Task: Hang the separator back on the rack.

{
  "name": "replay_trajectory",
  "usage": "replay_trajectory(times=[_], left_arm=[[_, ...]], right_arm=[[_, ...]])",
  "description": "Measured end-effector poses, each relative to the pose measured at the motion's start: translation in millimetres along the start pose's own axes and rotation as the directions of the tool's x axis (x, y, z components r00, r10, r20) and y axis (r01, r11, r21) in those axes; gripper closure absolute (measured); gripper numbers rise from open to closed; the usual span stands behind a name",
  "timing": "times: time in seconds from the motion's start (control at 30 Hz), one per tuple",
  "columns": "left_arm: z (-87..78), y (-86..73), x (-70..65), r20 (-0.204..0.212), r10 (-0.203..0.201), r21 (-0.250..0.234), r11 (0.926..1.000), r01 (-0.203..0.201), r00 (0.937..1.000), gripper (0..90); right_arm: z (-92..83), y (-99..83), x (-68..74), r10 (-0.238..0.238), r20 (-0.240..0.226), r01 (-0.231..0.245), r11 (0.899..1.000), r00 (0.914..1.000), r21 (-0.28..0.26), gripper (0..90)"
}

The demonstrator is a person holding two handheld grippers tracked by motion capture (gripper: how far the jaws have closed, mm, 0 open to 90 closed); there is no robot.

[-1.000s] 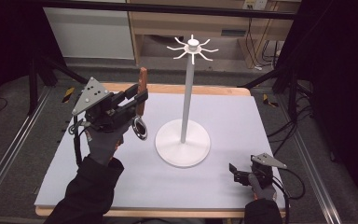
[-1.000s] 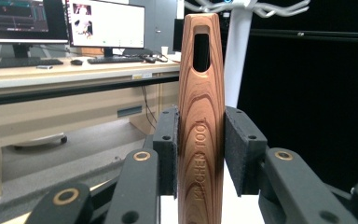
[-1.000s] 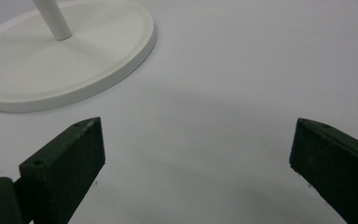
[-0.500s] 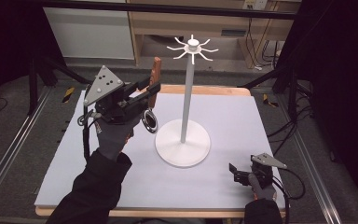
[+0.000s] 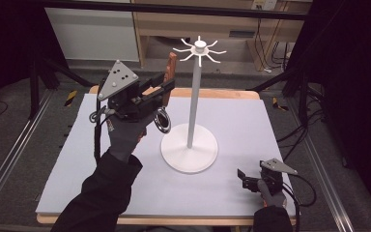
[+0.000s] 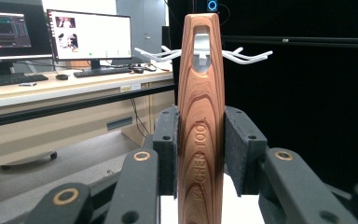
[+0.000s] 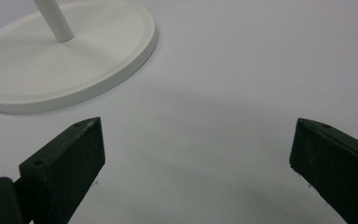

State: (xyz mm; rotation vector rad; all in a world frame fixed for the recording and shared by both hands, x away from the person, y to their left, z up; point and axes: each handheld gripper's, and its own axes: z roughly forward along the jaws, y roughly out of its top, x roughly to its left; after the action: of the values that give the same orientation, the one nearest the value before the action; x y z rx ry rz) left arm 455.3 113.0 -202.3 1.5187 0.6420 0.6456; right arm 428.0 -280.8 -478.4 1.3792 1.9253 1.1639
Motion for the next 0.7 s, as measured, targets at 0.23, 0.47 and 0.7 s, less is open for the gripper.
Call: replay_trajectory(times=[0.23,0.47,0.7], left_arm=[[6.5,-0.5,0.1,0.005,-0.009,0.002,1.0000,0.009,0.9999,67.3],[10.7,0.9,-0.9,0.005,-0.004,0.006,1.0000,0.004,1.0000,67.3],[15.0,0.9,-2.2,0.003,0.000,0.015,0.9999,-0.001,1.0000,67.3]], right_arm=[[-0.2,0.0,0.1,0.004,0.000,-0.004,1.000,1.0000,-0.001,3.7],[-0.1,0.0,0.0,0.005,-0.002,-0.005,1.000,1.0000,-0.001,3.7],[-0.1,0.0,0.0,0.005,-0.003,-0.005,1.000,1.0000,0.000,3.7]])
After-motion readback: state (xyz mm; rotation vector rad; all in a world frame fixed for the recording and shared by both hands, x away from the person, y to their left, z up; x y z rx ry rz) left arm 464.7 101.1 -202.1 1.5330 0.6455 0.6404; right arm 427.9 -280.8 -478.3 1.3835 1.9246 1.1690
